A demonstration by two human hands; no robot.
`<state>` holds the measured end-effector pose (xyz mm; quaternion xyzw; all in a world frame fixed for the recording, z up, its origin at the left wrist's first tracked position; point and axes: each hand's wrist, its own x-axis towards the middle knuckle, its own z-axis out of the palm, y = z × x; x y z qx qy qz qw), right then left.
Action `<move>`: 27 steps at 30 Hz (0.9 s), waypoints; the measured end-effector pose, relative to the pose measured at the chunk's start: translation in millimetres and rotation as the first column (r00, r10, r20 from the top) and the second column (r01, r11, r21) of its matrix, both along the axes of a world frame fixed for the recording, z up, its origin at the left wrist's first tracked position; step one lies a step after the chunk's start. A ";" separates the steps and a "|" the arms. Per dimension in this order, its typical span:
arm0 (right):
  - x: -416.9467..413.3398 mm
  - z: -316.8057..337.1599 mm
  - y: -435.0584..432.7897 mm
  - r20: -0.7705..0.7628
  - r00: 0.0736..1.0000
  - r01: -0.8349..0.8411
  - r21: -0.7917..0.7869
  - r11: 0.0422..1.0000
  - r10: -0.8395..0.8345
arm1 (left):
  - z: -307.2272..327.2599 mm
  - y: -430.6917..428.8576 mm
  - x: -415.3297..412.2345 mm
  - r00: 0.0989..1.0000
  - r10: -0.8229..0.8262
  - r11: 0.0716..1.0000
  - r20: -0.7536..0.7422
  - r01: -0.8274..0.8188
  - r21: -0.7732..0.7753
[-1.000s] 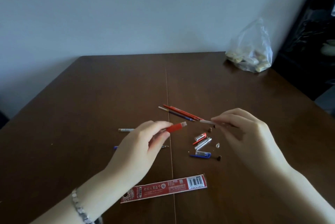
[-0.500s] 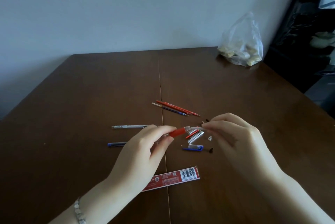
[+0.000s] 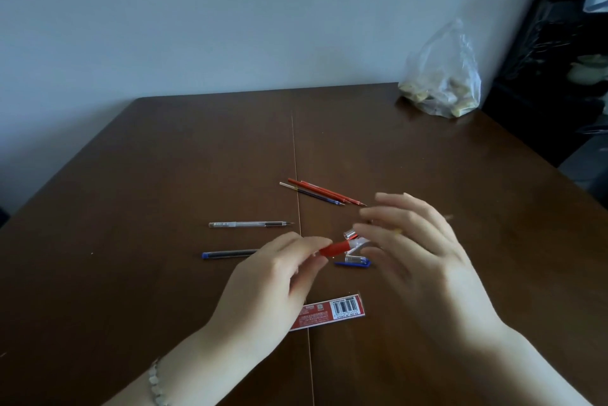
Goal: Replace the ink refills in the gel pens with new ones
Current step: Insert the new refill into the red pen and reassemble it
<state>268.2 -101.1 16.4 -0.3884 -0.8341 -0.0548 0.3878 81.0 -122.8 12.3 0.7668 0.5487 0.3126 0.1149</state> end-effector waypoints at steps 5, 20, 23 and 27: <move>0.9 -3.6 -11.3 -0.584 0.715 -0.149 -0.664 0.733 -0.384 | -7.4 0.3 -1.1 0.990 0.088 0.990 0.113 -0.074 -0.122; -21.2 -20.5 -15.0 -0.742 0.427 -0.672 -0.643 0.368 -0.517 | -13.8 -10.3 10.2 0.968 0.007 0.982 0.251 0.040 -0.183; -18.1 -18.9 -14.5 -0.766 0.330 -0.714 -0.585 0.386 -0.552 | -16.3 -11.3 11.0 0.962 0.028 0.979 0.273 0.029 -0.200; -22.7 -21.6 -14.6 -0.752 0.340 -0.681 -0.612 0.403 -0.565 | -17.3 -13.6 13.3 0.955 0.054 0.974 0.291 0.014 -0.225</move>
